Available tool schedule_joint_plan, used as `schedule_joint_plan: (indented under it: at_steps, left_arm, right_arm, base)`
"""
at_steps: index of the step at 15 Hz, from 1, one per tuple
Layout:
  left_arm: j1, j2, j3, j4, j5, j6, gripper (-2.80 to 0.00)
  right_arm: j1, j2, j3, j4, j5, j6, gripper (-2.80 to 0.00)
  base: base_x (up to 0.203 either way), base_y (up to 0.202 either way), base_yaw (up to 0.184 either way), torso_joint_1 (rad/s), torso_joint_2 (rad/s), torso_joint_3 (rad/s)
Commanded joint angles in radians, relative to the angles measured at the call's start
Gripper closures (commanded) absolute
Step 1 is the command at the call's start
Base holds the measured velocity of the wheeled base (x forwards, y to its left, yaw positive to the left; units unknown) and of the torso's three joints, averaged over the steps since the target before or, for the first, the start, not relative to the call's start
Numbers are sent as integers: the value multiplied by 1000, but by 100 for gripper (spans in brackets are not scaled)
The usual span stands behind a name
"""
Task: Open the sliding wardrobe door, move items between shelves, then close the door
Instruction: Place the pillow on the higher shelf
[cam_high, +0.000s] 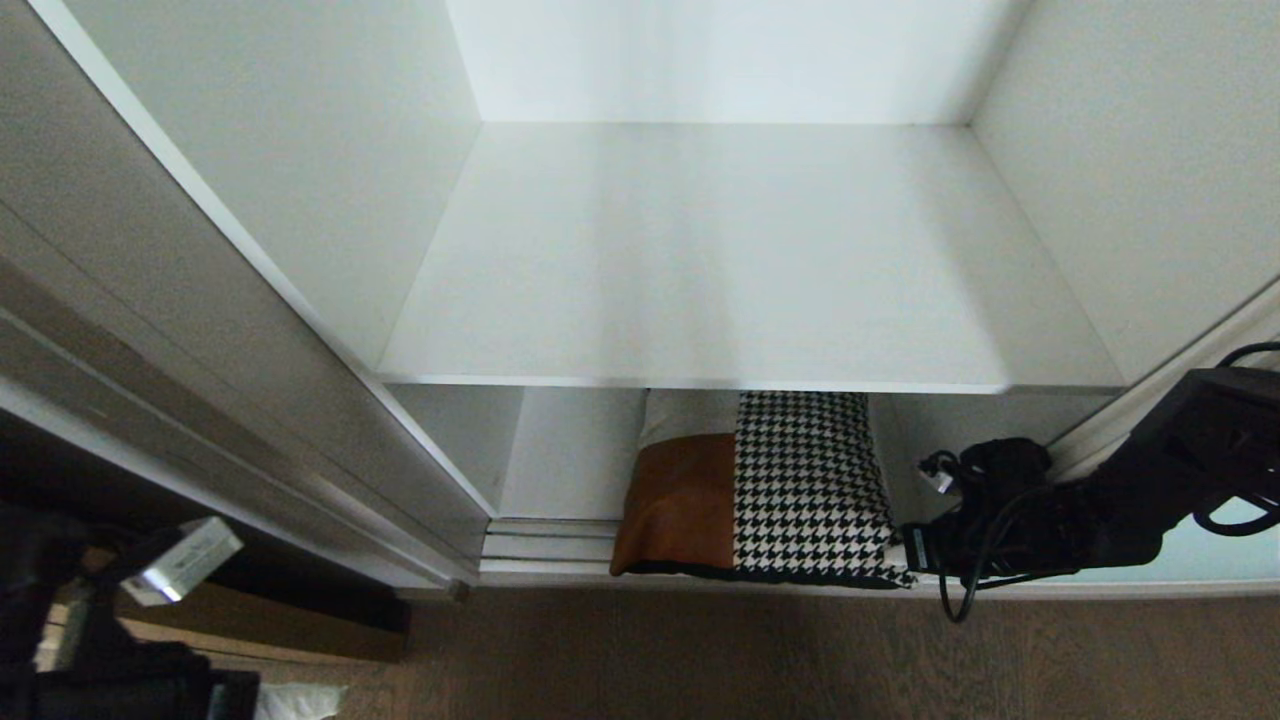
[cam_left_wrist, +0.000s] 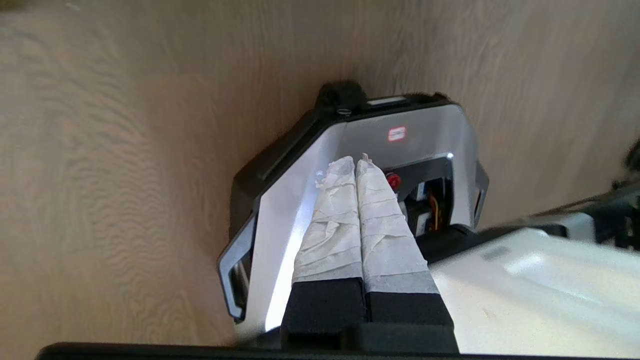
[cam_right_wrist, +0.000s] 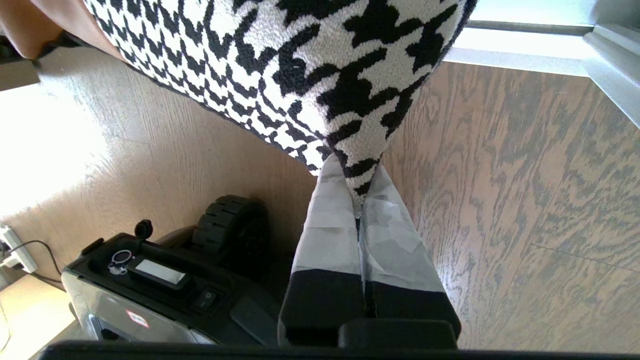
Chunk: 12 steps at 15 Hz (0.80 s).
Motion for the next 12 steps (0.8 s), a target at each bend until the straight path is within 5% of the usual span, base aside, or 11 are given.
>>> schedule_joint_plan:
  at_steps: [1,3,6,9,12]
  left_arm:
    - [-31,309,32,-205,-5,-5,0]
    - [-86,512,61,-475,11,-30,0]
    - [-235,746,99,-910,129,-103,0]
    - [-353,911,92,-1087,219,-153,0]
    - [-393,1063,-8,-1220,328,-158,0]
  right_arm:
    - [-1,-4,3,-3,14,1,0]
    - [-2,-7,2,-2,32,2,0]
    - [-8,-11,8,-3,44,1,0]
    - [-13,-23,18,-3,69,-1,0]
    - [-15,-19,14,-3,69,1,0]
  base:
    - [0,0,0,0,0,0]
    - [0,0,0,0,0,0]
    - [0,0,0,0,0,0]
    - [0,0,0,0,0,0]
    - [0,0,0,0,0,0]
